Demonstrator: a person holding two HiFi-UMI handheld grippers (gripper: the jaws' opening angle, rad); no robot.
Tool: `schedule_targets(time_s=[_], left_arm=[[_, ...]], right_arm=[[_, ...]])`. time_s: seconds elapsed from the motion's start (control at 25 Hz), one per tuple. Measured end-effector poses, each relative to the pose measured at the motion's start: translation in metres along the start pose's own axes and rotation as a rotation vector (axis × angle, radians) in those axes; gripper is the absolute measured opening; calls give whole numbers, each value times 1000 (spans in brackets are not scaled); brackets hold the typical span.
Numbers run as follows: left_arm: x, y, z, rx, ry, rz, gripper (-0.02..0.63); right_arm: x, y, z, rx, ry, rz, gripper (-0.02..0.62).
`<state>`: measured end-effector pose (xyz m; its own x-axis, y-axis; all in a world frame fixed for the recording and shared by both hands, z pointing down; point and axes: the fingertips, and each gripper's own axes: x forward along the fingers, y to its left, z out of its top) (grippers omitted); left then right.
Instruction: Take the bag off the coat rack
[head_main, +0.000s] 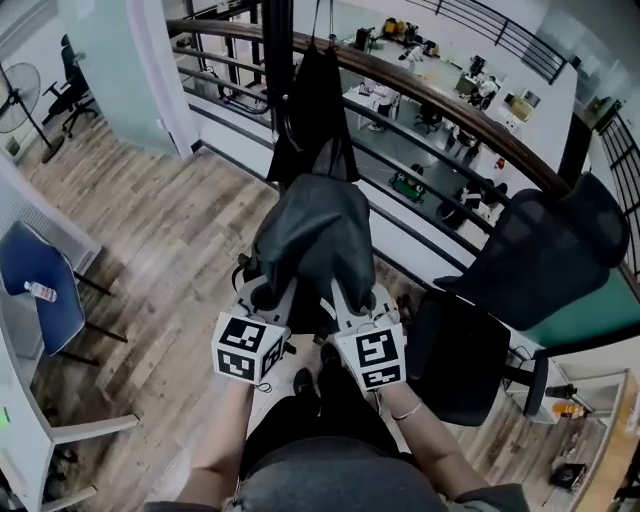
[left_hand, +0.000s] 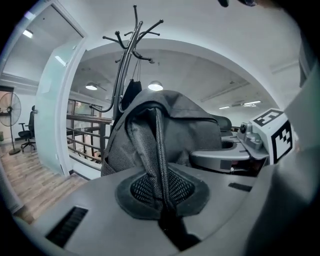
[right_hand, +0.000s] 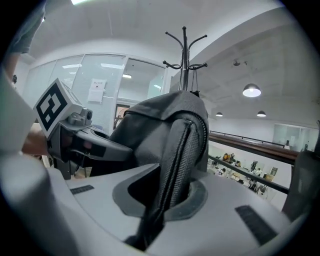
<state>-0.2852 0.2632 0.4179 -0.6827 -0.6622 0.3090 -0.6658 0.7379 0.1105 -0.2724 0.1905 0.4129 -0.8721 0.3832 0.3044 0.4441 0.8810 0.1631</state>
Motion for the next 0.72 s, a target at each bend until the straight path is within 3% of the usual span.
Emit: schedule_targets(time_s=[0.28, 0.72], left_arm=[[18, -40, 17, 21, -14, -121, 37], [61, -140, 52, 97, -63, -317, 37]], right_arm=[[-39, -31, -1, 32, 13, -109, 29], [-126, -102, -6, 44, 8, -334, 28]])
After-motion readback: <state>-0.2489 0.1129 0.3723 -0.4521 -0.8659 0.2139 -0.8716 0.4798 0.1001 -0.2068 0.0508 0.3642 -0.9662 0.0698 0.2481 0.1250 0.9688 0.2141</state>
